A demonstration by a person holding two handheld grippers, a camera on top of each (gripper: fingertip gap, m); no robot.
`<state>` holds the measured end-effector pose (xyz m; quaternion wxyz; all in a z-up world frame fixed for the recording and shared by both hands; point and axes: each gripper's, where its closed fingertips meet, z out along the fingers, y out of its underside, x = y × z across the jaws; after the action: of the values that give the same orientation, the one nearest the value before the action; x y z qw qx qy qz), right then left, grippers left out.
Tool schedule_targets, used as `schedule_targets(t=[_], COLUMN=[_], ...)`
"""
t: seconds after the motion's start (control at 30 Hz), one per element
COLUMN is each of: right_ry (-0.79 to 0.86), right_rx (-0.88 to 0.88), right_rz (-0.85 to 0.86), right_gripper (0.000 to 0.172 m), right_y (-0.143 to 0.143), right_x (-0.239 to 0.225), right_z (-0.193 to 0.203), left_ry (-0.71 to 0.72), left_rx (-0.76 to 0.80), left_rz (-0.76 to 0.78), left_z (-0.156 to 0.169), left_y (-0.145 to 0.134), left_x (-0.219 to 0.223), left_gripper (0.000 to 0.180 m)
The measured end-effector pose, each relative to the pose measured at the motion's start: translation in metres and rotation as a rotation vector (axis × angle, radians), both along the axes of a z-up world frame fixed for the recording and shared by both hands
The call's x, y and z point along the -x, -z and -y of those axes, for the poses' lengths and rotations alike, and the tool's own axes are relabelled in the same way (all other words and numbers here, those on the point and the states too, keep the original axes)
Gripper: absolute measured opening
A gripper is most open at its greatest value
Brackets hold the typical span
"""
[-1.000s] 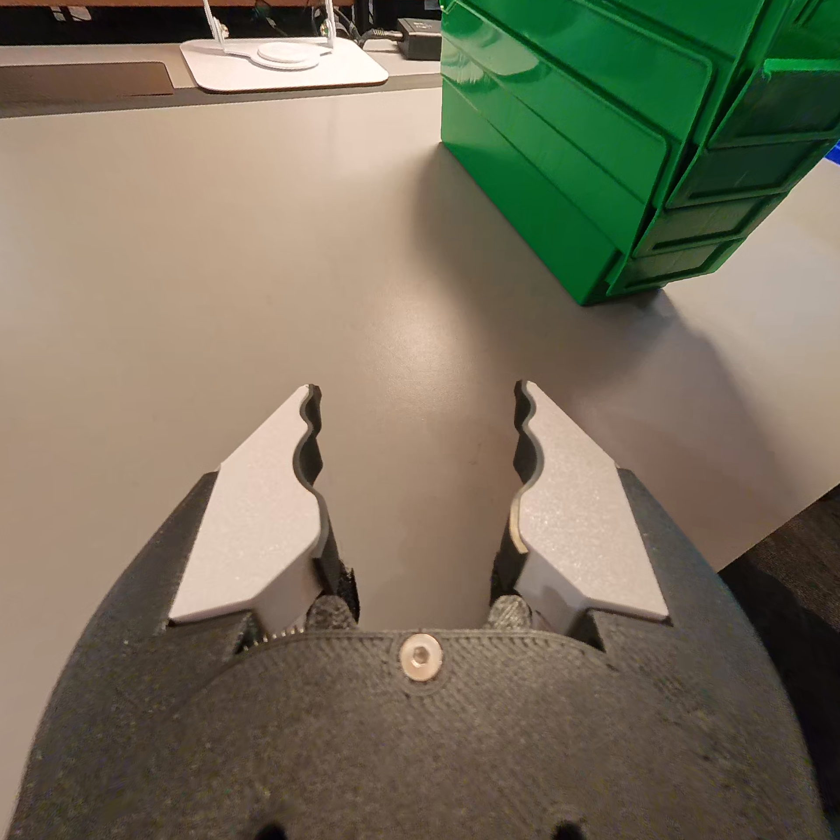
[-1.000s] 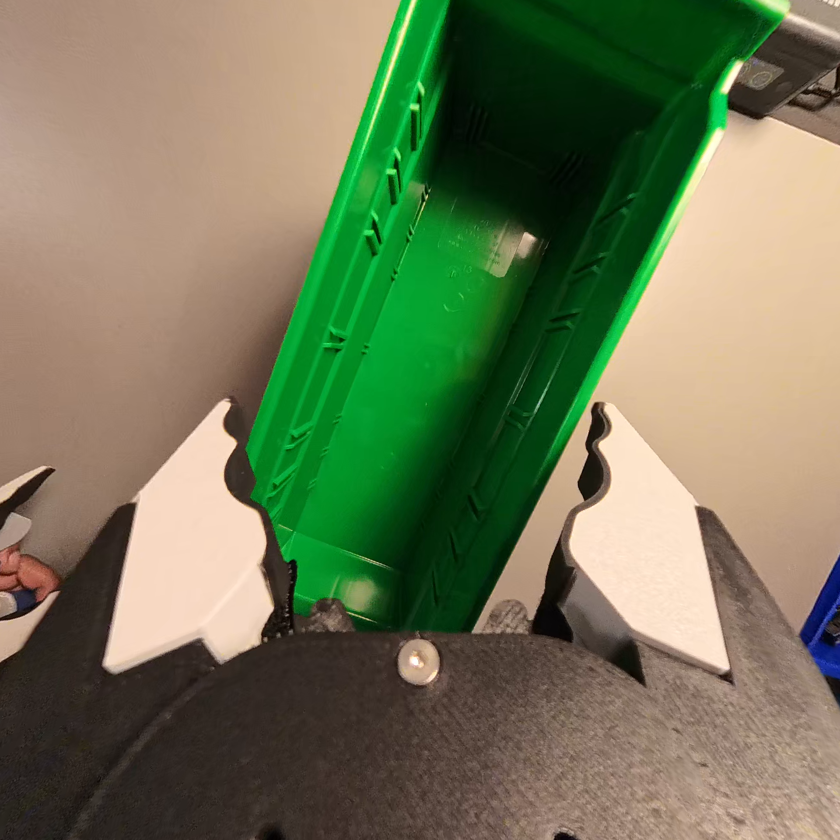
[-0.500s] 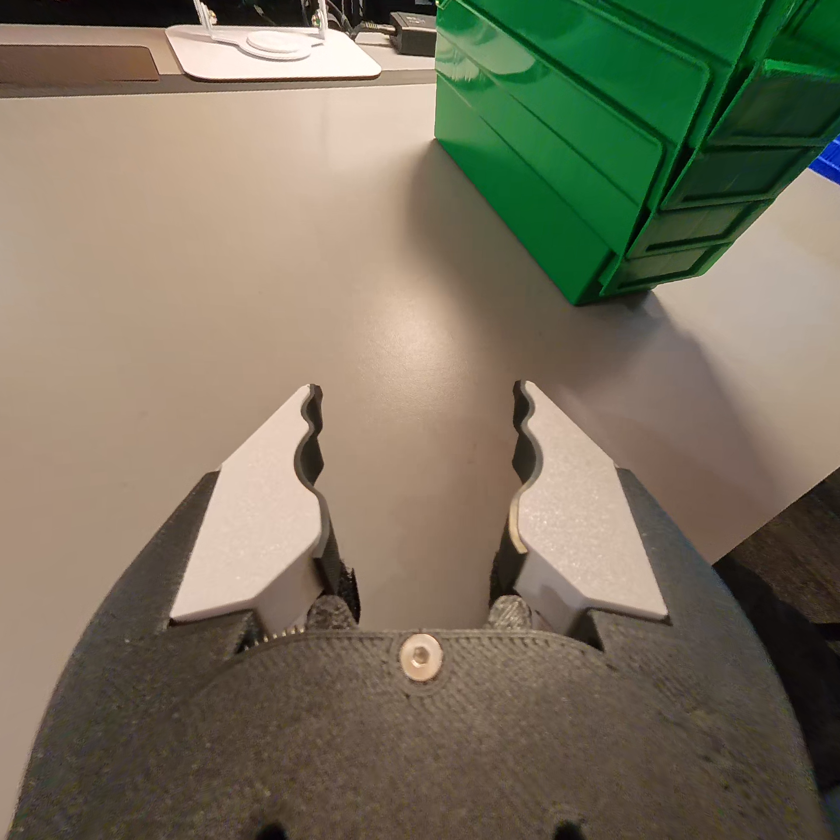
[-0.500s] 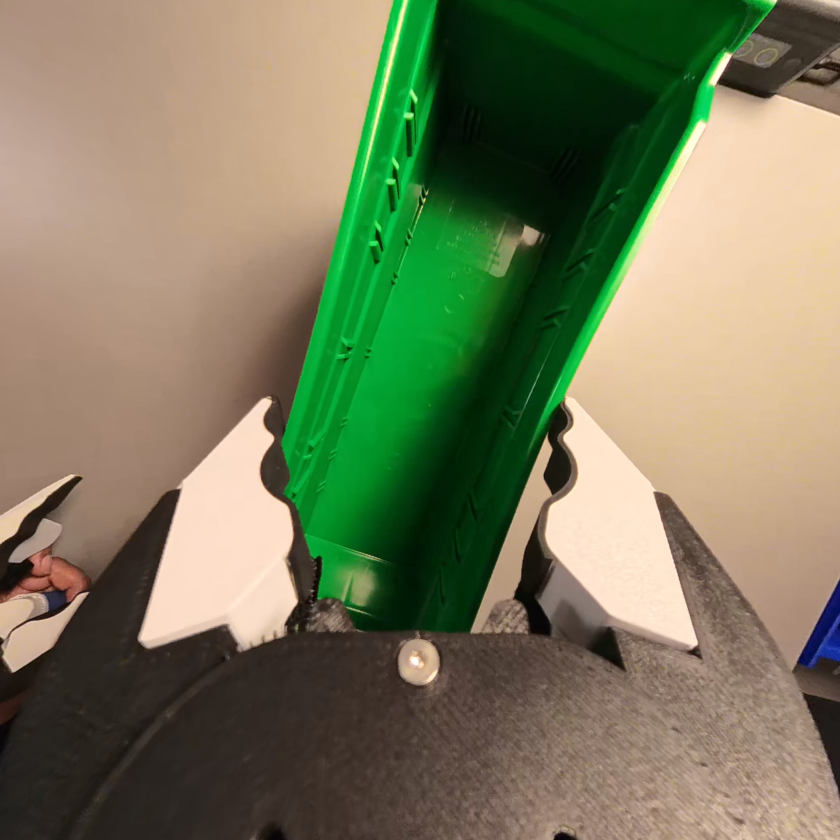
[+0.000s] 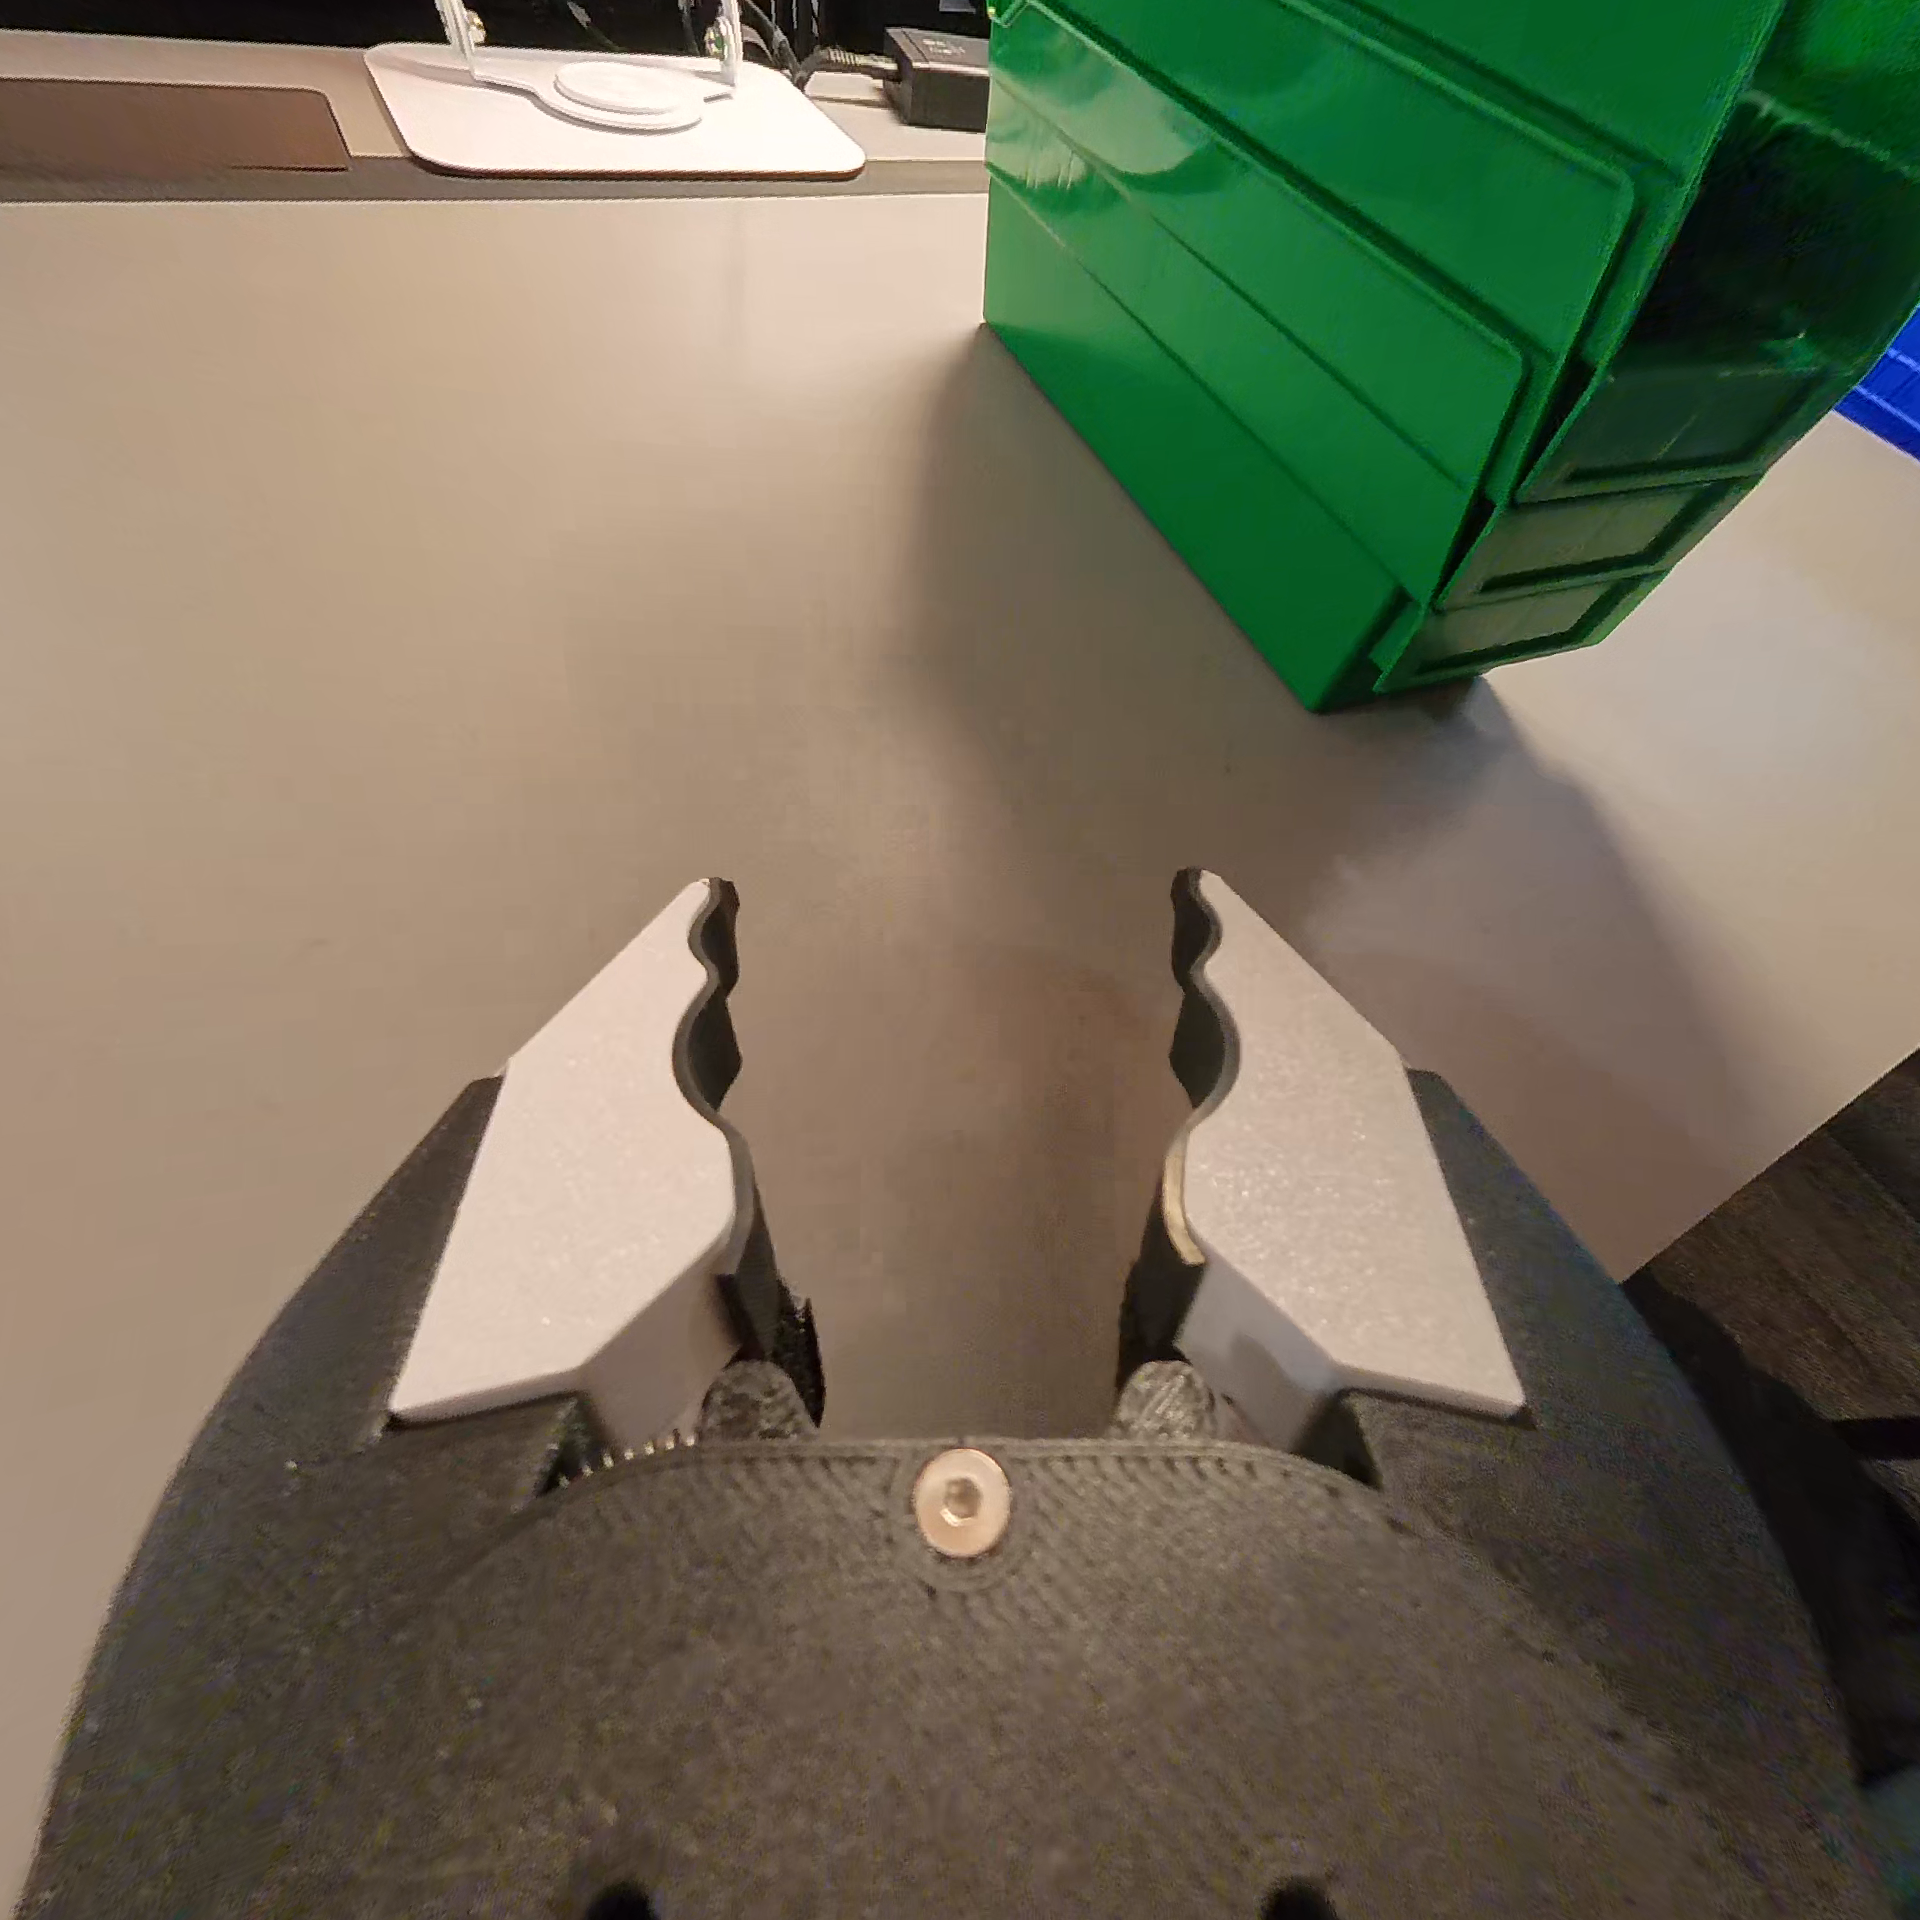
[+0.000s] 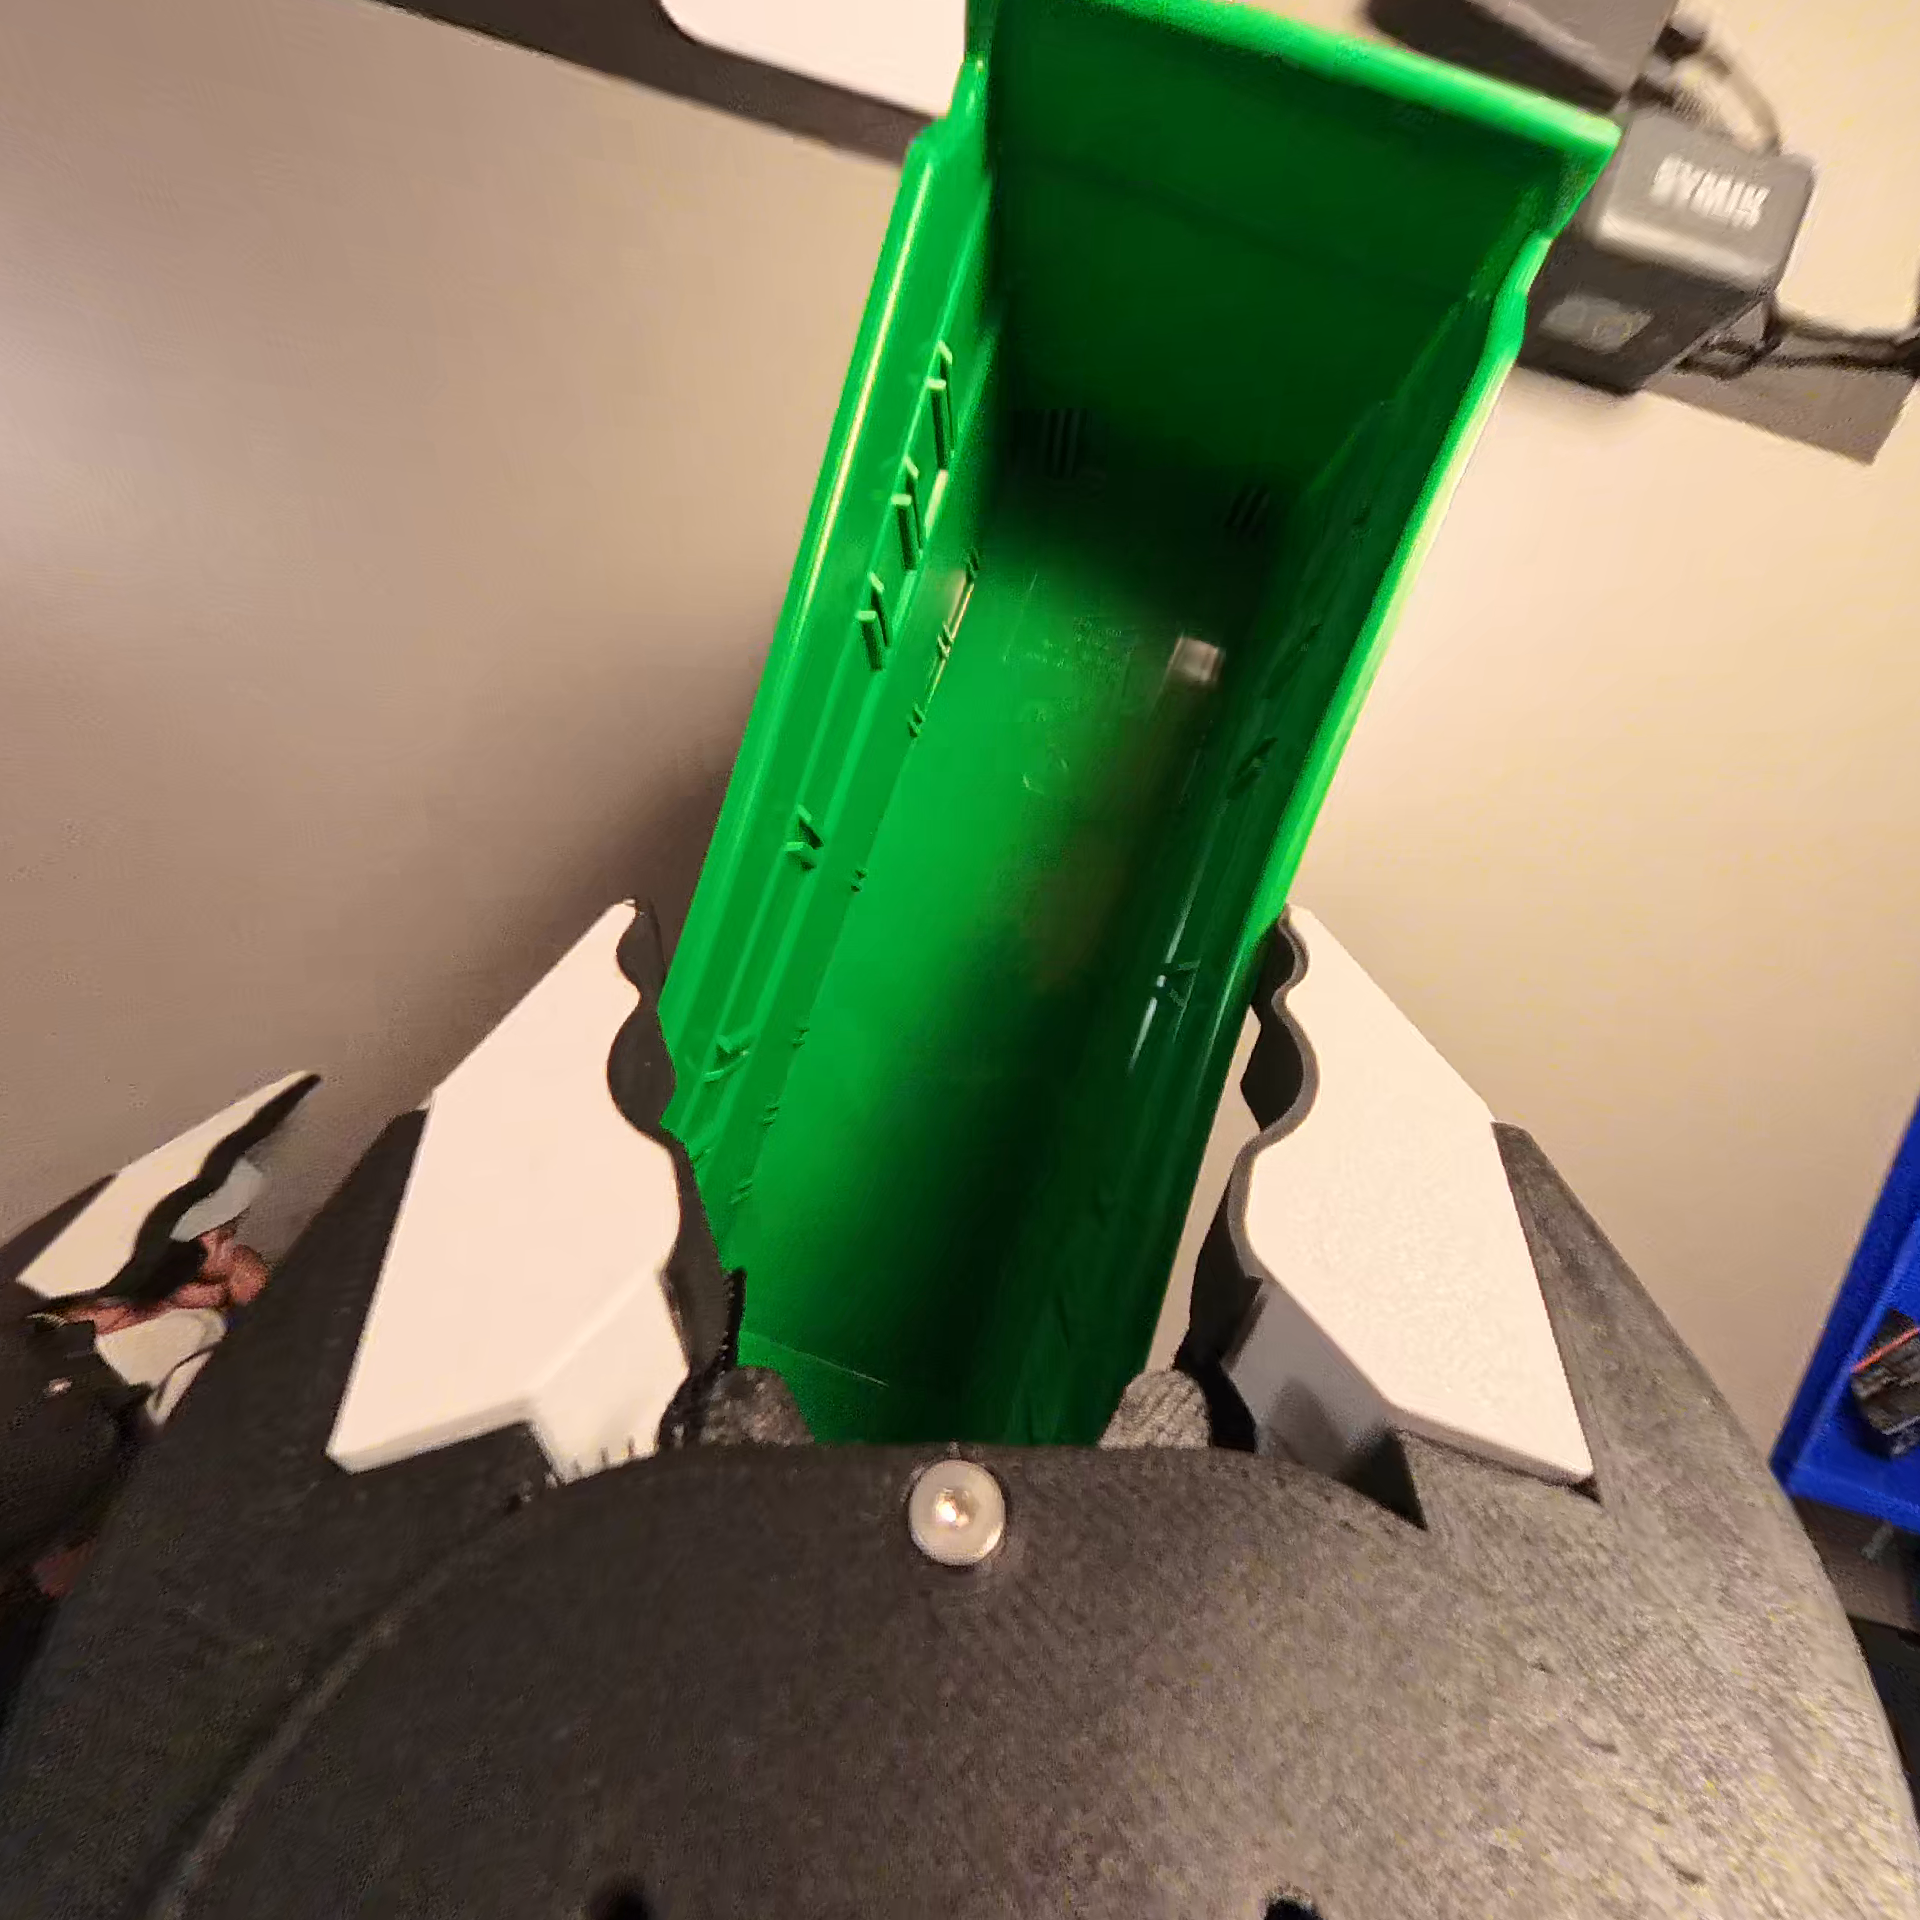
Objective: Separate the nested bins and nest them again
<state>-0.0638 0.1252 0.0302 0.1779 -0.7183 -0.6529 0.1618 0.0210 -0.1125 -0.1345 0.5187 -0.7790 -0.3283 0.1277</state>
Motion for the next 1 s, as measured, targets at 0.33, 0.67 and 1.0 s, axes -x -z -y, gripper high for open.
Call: schedule_targets(t=[0.33, 0.67, 1.0], right_ry=[-0.131, -0.222, -0.096], right_rx=[-0.013, 0.137, 0.201], right_rz=[-0.152, -0.09, -0.092], right_gripper=[0.116, 0.117, 0.121], right_y=[-0.072, 0.028, 0.111], right_x=[0.001, 0.044, 0.102], right_z=[0.069, 0.182, 0.241], left_ry=[-0.004, -0.19, -0.224], left_rx=[-0.106, -0.088, -0.156], left_rz=[0.034, 0.085, 0.14], left_z=[0.007, 0.091, 0.117], left_y=[-0.009, -0.001, -0.002], left_x=[0.003, 0.047, 0.06], left_gripper=[0.084, 0.085, 0.085])
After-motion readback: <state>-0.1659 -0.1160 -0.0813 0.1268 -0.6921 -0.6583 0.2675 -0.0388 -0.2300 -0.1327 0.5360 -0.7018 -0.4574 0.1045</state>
